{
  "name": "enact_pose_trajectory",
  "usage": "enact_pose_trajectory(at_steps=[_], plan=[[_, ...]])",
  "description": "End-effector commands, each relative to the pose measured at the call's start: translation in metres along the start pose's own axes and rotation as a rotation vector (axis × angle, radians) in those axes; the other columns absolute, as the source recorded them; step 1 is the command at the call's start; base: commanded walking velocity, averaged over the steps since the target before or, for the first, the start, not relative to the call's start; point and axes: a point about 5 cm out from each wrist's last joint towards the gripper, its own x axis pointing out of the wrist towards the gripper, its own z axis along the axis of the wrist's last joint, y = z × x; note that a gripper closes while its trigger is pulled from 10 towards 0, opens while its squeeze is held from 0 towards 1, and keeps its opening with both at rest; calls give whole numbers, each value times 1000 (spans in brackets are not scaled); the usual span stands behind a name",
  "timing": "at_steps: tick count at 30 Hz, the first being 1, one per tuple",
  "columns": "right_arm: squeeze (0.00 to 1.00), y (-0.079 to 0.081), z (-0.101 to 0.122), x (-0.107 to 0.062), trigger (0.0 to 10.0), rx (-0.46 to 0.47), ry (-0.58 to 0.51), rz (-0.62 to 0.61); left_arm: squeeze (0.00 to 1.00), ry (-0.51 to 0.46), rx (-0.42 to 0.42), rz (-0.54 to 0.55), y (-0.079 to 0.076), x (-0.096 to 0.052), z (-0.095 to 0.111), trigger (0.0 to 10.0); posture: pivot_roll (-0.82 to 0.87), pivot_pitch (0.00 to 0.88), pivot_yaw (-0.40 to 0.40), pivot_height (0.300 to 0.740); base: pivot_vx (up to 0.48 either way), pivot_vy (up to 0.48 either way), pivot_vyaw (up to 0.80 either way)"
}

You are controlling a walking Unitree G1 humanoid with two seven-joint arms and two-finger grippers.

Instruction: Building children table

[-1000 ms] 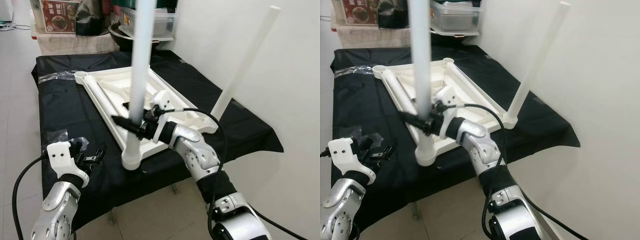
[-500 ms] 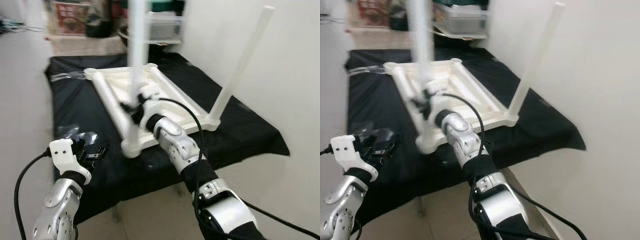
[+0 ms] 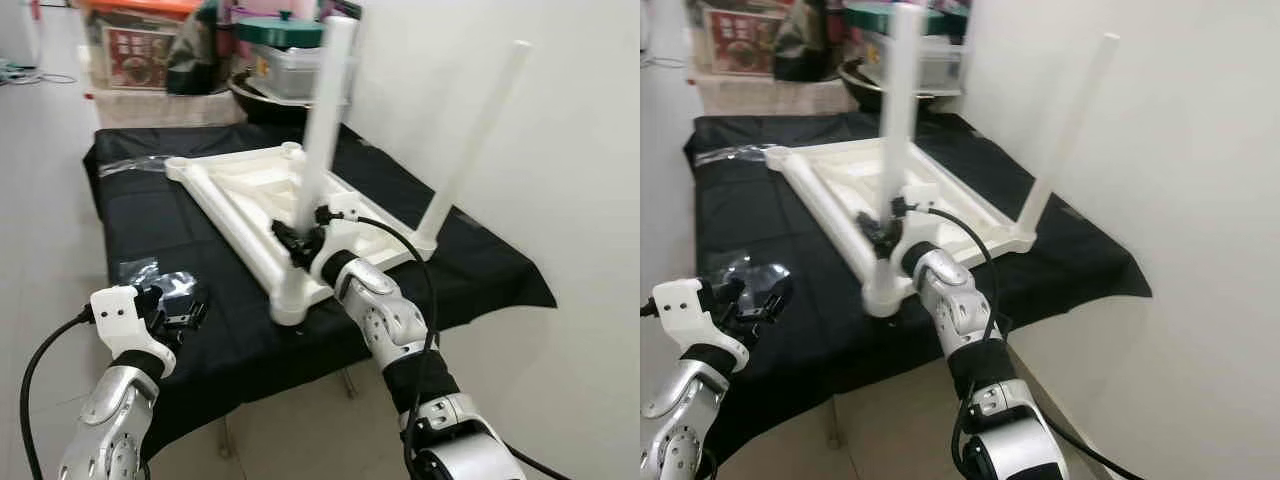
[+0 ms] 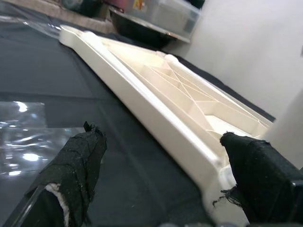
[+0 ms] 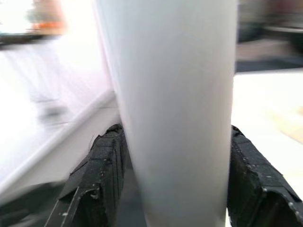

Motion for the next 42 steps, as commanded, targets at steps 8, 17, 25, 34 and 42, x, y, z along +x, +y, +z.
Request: enact_pose_trajectory(at_steps=[8,17,25,34,42], plan=[[0,8,-7,5,10000,-93,142,384,0,-4,-10,-2,-4,1,-2,10000,183,0,-180,740,0,0,0],[0,-9,-14,16,2902,-87,154,92,0,-8,-13,0,-5,-1,-1,10000,183,0,-180,740,0,0,0],[0,-77,-17,-24,0,-58,147,-828,0,-8,-16,-2,-5,-2,0,10000,170,0,-172,740,0,0,0],[1000,-40,-17,-18,10000,26,46,-603,0,-4,-12,-5,-4,0,0,10000,160,0,-159,740,0,0,0],[0,-10,24,3,10000,-17,-75,-80,0,-5,-11,-3,-3,1,-1,10000,167,0,-170,740,0,0,0]])
